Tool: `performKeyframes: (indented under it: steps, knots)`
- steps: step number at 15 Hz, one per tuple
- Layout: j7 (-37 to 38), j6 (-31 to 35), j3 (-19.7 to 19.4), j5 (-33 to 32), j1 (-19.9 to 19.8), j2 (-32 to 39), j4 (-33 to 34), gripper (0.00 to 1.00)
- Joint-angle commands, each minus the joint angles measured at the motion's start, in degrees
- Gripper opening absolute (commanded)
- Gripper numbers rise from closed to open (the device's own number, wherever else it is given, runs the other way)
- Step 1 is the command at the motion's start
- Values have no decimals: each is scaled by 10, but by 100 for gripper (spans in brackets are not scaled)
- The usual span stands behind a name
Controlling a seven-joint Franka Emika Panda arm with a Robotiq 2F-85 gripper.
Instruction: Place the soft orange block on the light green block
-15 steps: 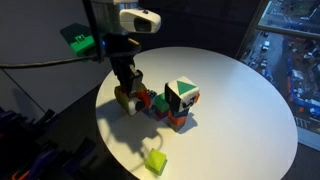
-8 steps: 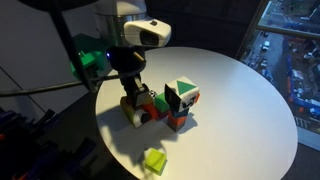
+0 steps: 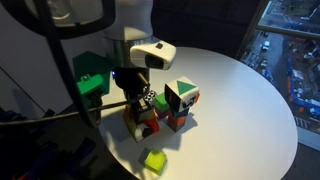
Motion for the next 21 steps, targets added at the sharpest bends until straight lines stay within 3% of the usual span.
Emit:
performKeyframes:
  steps: [1, 14, 21]
  knots:
    - [1, -3, 1, 18, -11, 25, 20, 13]
    - [4, -2, -2, 77, -46, 98, 95, 13]
    - [5, 4, -4, 76, -57, 129, 118, 13]
